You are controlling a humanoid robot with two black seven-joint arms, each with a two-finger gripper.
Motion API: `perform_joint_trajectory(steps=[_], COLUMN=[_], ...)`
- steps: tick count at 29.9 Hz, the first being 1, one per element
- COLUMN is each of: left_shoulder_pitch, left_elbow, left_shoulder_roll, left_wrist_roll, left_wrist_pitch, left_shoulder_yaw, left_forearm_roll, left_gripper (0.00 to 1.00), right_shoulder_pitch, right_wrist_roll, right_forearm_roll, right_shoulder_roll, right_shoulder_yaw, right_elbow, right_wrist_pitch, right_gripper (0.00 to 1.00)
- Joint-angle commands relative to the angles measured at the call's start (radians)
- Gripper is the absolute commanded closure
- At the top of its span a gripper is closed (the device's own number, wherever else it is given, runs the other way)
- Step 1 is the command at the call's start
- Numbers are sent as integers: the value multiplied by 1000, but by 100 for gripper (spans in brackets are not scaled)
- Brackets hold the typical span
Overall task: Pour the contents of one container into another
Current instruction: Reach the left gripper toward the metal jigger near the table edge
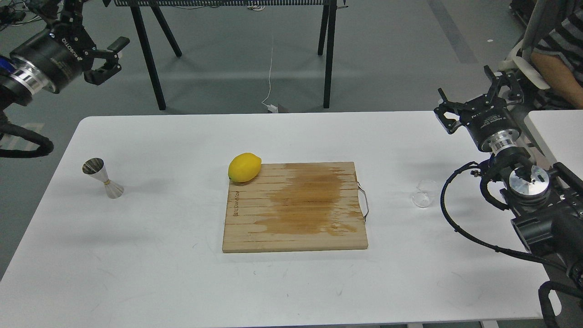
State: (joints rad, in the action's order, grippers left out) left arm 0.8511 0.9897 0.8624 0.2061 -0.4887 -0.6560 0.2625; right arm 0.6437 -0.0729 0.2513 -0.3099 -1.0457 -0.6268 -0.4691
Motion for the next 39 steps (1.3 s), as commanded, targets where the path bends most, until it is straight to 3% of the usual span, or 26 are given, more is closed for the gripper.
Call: perform_joint_trajectory(steps=[1, 3, 7, 14, 18, 25, 31, 35, 39], left_shoulder_pitch=[-21, -23, -32, -40, -43, -46, -78, -151, -179], left_elbow=[128, 184, 346, 509, 573, 575, 555, 440, 341], left_shoulder_roll=[121, 173, 280, 441, 503, 500, 468, 374, 278], left_wrist_roll=[-2, -5, 1, 12, 16, 4, 1, -14, -69], left_wrist_pitch=[9, 42, 186, 185, 228, 439, 499, 594, 644], left_shoulder_yaw=[44, 64, 120, 260, 349, 504, 614, 616, 615], left_forearm_roll=[15, 21, 70, 174, 341, 607, 846, 984, 997], left_gripper=[0, 0, 0, 0, 0, 0, 0, 0, 0], right_shoulder_pitch=[-4, -7, -12, -10, -10, -12, -9, -7, -7], right_wrist_roll=[-15, -24, -24, -24, -24, -24, -24, -24, -22], right_forearm_roll=[0, 0, 0, 0, 0, -1, -4, -4, -4], right_shoulder_roll=[0, -1, 0, 0, 0, 2, 0, -1, -1], right_shoulder_yaw=[0, 0, 0, 6, 7, 10, 24, 24, 26], right_elbow=[2, -8, -7, -7, -5, 4, 6, 6, 6], right_wrist_pitch=[-5, -6, -10, -16, -14, -16, -10, -10, -8], right_gripper=[0, 0, 0, 0, 0, 0, 0, 0, 0])
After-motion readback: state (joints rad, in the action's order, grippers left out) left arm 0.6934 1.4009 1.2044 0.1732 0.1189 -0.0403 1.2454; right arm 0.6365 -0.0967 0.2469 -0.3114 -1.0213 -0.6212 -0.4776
